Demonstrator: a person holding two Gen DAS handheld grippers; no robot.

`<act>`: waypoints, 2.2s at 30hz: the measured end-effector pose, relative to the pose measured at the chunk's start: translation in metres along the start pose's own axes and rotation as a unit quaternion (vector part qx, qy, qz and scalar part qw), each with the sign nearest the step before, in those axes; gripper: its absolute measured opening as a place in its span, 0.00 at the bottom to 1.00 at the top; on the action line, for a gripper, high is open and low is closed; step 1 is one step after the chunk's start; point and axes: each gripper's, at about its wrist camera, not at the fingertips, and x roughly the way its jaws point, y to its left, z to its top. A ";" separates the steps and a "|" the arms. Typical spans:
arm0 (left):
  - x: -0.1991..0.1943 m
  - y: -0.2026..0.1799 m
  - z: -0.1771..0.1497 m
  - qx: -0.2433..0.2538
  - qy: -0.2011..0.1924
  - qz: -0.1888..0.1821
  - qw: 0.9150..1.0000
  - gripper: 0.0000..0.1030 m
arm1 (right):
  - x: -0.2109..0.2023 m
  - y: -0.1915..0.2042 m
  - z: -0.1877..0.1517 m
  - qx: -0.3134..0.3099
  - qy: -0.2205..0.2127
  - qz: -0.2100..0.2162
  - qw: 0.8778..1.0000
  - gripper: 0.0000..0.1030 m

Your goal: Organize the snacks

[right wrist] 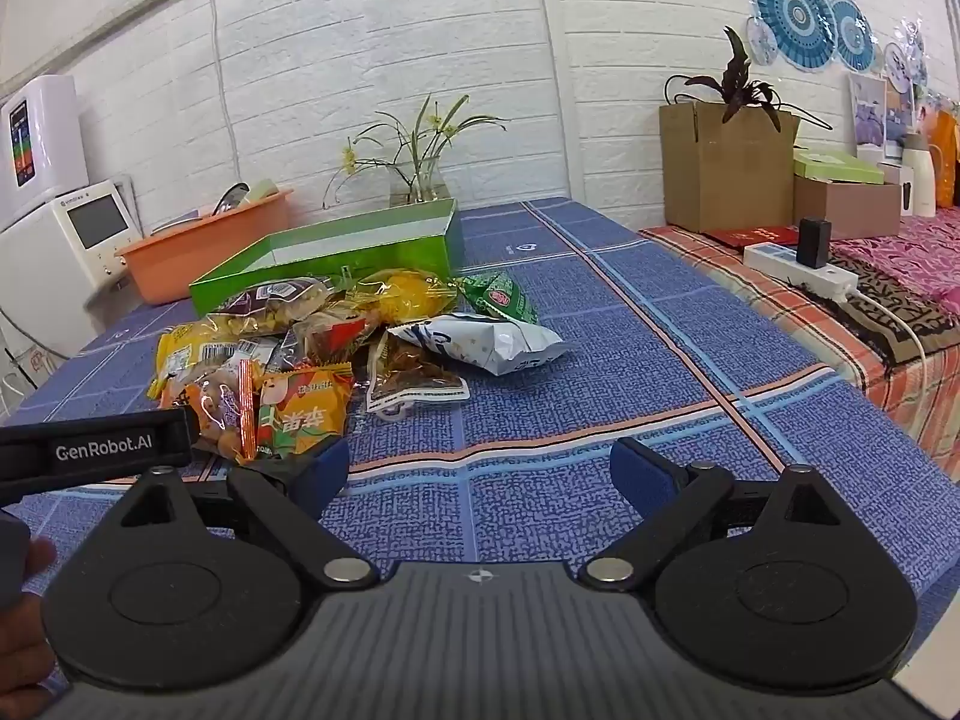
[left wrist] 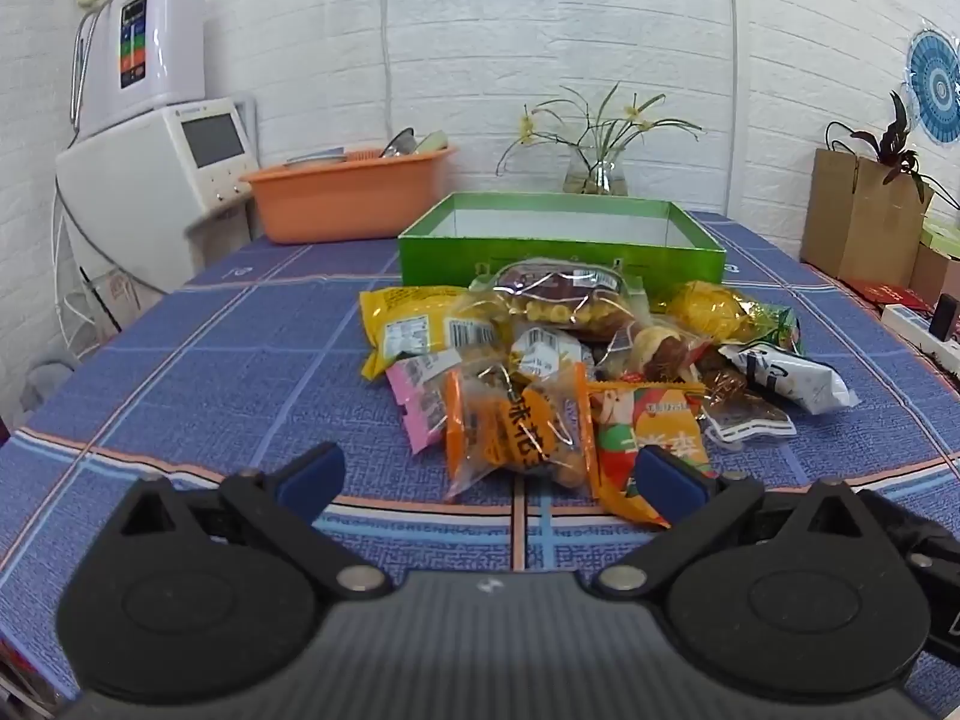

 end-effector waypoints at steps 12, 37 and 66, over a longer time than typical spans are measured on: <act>0.003 0.001 -0.006 0.003 0.009 -0.009 1.000 1.00 | -0.005 0.007 -0.003 -0.017 -0.009 0.001 1.000 1.00; 0.014 0.000 -0.012 0.003 0.047 -0.007 0.999 1.00 | -0.007 0.003 -0.004 -0.010 -0.018 0.001 1.000 1.00; 0.017 0.002 -0.014 -0.002 0.062 -0.019 0.998 1.00 | -0.002 0.003 -0.004 -0.011 -0.007 -0.004 1.000 1.00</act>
